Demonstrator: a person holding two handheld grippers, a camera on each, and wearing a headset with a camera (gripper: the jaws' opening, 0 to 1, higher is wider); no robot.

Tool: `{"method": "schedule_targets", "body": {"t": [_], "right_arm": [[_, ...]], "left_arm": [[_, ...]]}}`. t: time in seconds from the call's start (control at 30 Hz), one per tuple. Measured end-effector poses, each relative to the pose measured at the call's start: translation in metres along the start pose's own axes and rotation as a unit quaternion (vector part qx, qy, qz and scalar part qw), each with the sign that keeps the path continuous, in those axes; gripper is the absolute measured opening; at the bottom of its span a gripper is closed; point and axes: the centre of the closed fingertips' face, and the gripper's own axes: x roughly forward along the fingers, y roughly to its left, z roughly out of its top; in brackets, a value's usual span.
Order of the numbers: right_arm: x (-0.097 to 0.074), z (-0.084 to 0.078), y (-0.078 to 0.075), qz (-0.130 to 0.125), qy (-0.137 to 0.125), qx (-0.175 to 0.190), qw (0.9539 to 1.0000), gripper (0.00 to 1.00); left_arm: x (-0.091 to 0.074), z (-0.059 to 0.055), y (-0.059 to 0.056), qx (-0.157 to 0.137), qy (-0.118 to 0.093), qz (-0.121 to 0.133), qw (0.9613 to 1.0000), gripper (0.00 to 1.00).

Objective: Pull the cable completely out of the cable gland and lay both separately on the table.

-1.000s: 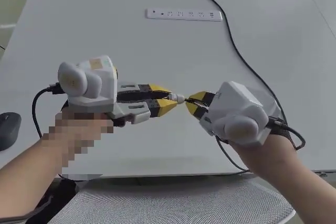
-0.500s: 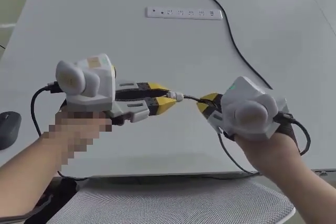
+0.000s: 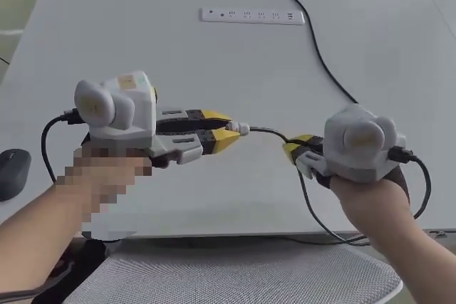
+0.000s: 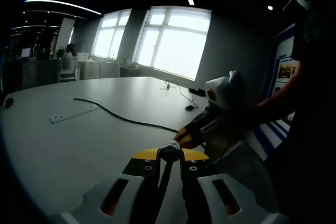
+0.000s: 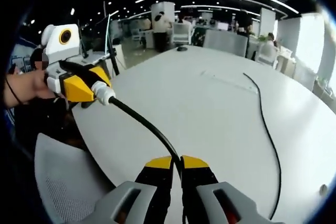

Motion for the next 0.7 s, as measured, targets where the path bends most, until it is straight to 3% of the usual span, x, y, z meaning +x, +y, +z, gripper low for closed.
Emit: {"method": "schedule_targets", "body": {"t": [0.13,0.23,0.33,0.7], "right_arm": [[0.002,-0.009,-0.006,-0.004,0.008,0.026,0.9996,0.0],[0.004,-0.016,-0.008,-0.001,0.01,0.073,0.9972,0.0],[0.003,-0.02,-0.013,-0.006,0.014,0.084,0.9963,0.0],[0.009,-0.032,-0.015,-0.001,0.028,0.163,0.9863,0.01]], "left_arm": [[0.001,-0.001,-0.001,0.0,0.0,-0.001,1.0,0.15],[0.001,0.0,-0.001,0.0,0.0,-0.001,1.0,0.15],[0.001,-0.001,-0.001,0.0,0.001,-0.002,1.0,0.15],[0.0,0.002,0.001,0.002,-0.001,-0.002,1.0,0.15]]}}
